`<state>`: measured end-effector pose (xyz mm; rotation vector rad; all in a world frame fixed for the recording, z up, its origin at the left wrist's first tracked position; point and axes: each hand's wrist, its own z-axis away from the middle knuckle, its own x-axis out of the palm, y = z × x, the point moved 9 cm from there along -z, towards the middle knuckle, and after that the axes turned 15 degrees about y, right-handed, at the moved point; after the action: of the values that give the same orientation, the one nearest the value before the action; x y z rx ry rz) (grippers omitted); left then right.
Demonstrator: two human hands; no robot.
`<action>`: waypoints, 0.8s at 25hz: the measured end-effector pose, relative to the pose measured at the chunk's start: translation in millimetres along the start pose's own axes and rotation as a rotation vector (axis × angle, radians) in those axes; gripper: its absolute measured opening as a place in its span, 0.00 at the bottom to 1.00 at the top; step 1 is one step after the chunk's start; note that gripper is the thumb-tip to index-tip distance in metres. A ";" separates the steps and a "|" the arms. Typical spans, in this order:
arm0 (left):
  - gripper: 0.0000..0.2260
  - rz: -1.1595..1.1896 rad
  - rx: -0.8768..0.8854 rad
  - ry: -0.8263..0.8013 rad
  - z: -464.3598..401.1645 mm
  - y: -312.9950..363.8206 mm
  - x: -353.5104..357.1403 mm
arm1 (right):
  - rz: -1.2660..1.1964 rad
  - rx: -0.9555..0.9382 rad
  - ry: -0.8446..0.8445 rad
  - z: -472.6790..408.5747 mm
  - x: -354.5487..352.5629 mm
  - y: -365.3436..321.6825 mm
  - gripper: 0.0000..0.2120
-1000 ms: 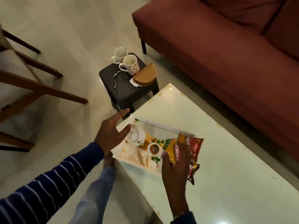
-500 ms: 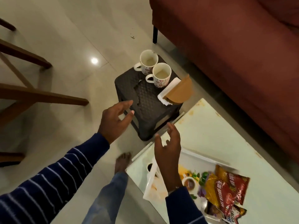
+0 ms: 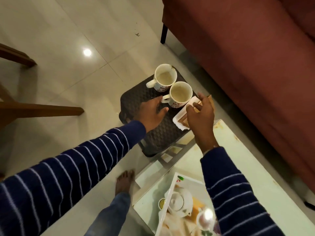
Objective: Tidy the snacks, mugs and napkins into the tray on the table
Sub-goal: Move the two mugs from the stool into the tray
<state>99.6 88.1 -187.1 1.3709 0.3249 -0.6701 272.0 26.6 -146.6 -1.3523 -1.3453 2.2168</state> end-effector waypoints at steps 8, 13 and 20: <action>0.16 -0.001 0.086 0.054 -34.9 -16.3 24.5 | 0.208 -0.263 -0.280 -48.8 58.3 21.2 0.44; 0.11 -0.049 0.175 0.063 -43.4 -16.9 29.4 | 0.160 -0.388 -0.223 -53.7 66.9 17.3 0.40; 0.12 -0.018 0.261 0.113 -11.0 -3.6 6.4 | 0.088 -0.417 -0.177 -22.0 40.6 1.5 0.35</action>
<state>104.2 97.0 -195.8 1.6609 0.3482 -0.6682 267.3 62.4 -175.3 -1.3866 -1.9327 2.2388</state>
